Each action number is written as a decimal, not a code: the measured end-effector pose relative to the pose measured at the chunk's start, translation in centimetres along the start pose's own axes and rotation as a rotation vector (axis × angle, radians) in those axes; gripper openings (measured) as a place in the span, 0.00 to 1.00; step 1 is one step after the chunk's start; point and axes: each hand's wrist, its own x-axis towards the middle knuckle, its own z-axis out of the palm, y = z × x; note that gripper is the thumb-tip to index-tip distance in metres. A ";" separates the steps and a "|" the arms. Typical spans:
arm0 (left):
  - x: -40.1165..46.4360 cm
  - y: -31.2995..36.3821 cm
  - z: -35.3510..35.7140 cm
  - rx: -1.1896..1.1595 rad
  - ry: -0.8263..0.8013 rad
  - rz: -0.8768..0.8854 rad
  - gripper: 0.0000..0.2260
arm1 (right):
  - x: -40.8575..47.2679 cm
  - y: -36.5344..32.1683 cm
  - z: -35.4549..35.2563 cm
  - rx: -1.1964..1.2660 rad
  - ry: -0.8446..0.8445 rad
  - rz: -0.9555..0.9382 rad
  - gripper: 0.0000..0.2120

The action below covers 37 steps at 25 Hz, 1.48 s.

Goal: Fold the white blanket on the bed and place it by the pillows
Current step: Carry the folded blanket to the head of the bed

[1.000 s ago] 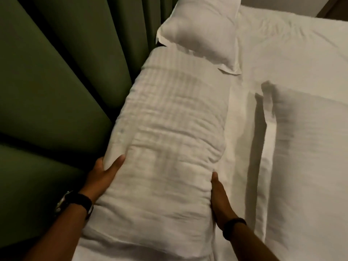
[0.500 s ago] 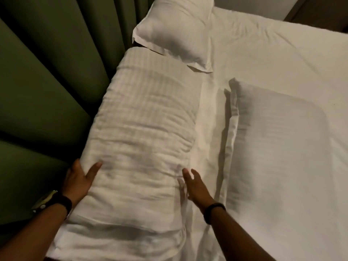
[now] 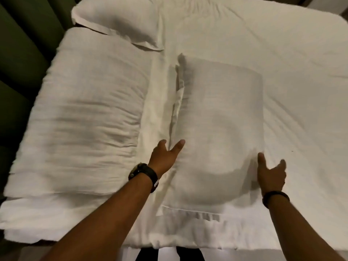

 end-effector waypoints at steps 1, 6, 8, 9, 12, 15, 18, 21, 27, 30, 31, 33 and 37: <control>0.2 -0.7 2.2 0.024 -0.011 -0.059 0.49 | 1.0 2.3 -0.1 -0.057 -0.082 0.098 0.53; 0.7 -2.5 8.1 0.051 0.193 -0.137 0.51 | 1.9 4.1 0.6 -0.033 -0.262 0.103 0.44; 0.0 -1.9 8.6 -0.013 0.254 -0.097 0.47 | 1.8 3.9 -0.4 0.024 -0.224 0.037 0.41; -0.5 -1.6 8.4 -0.046 0.277 -0.075 0.45 | 1.4 3.6 -0.9 0.051 -0.210 -0.001 0.39; -1.6 0.3 7.2 -0.134 0.331 0.018 0.37 | -0.4 0.5 -1.9 0.223 -0.146 -0.129 0.26; -3.0 4.7 3.0 -0.103 0.459 0.185 0.29 | -3.6 -5.4 -3.2 0.446 -0.125 -0.282 0.18; -5.6 9.4 -4.0 -0.043 0.589 0.326 0.23 | -9.3 -11.3 -3.8 0.638 -0.150 -0.395 0.12; -8.9 12.0 -11.5 -0.025 0.685 0.405 0.20 | -15.3 -15.7 -2.9 0.754 -0.230 -0.427 0.04; -12.8 9.3 -29.1 0.076 0.883 0.439 0.26 | -27.0 -21.8 6.0 0.762 -0.414 -0.485 0.11; -11.3 2.4 -36.1 0.180 0.825 0.188 0.33 | -31.6 -20.2 12.9 0.499 -0.583 -0.409 0.22; -10.5 -0.8 -37.4 0.228 0.798 0.094 0.34 | -32.9 -18.8 15.3 0.371 -0.677 -0.349 0.29; -9.1 -7.1 -38.0 0.268 0.724 0.002 0.36 | -34.4 -15.6 19.3 0.163 -0.862 -0.212 0.40; -8.2 -11.4 -36.9 0.349 0.777 -0.003 0.36 | -33.5 -13.9 20.6 0.008 -0.924 -0.203 0.48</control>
